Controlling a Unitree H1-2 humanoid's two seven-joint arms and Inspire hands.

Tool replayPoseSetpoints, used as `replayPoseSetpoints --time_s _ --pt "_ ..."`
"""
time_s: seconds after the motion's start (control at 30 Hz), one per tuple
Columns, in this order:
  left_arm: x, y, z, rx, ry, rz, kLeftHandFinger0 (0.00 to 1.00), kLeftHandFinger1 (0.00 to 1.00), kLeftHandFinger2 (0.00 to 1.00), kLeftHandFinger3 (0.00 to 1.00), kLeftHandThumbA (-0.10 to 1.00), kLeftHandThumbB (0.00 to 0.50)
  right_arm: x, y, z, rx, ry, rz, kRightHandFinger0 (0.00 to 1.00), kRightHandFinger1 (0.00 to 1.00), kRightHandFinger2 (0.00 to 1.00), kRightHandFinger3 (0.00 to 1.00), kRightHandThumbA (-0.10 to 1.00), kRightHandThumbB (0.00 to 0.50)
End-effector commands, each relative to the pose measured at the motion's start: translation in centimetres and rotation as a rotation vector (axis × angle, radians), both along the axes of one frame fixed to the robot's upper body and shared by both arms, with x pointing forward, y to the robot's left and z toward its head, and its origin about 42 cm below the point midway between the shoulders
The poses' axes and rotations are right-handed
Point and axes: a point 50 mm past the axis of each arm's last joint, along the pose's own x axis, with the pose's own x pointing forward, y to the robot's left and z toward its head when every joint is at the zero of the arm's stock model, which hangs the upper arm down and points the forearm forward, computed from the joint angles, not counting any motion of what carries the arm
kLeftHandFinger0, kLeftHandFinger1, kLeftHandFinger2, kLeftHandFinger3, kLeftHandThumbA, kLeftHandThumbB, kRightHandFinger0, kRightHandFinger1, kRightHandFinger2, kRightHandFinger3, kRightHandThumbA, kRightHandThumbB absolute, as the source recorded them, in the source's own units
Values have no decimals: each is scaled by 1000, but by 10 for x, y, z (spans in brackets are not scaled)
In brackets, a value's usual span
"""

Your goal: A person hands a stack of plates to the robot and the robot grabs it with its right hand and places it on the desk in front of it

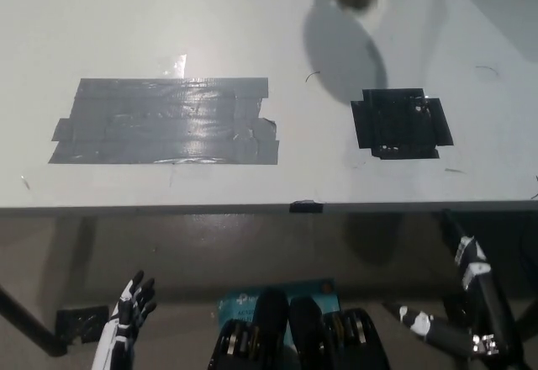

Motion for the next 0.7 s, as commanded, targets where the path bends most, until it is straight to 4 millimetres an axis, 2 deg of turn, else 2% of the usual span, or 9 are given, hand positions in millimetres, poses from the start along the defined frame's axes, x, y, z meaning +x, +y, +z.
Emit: replayPoseSetpoints --time_s 0.0,0.03,0.2,0.33,0.4,0.5,0.67 --pt "4 4 10 -4 -60 -15 1000 1000 1000 1000 1000 288 27 8 87 -271 -413 -231 1000 1000 1000 1000 974 382" --pt "4 4 10 -4 -59 -15 1000 1000 1000 1000 1000 292 33 10 94 -287 -424 -240 1000 1000 1000 1000 978 400" --pt "4 5 9 -7 -57 -17 1000 1000 1000 1000 1000 293 61 22 116 -339 -442 -269 1000 1000 1000 1000 990 429" --pt "7 4 12 -9 -54 -17 1000 1000 1000 1000 1000 308 89 34 130 -371 -469 -271 1000 1000 1000 1000 959 407" --pt "7 4 12 0 -52 -17 1000 1000 1000 1000 1000 320 98 41 132 -396 -464 -264 1000 1000 1000 1000 983 404" --pt "7 5 13 9 -59 -14 1000 1000 1000 1000 1000 308 113 51 134 -428 -477 -258 1000 1000 1000 1000 994 394" --pt "5 2 13 14 -63 -12 1000 1000 1000 1000 1000 295 152 74 145 -475 -501 -282 1000 1000 1000 1000 1000 402"
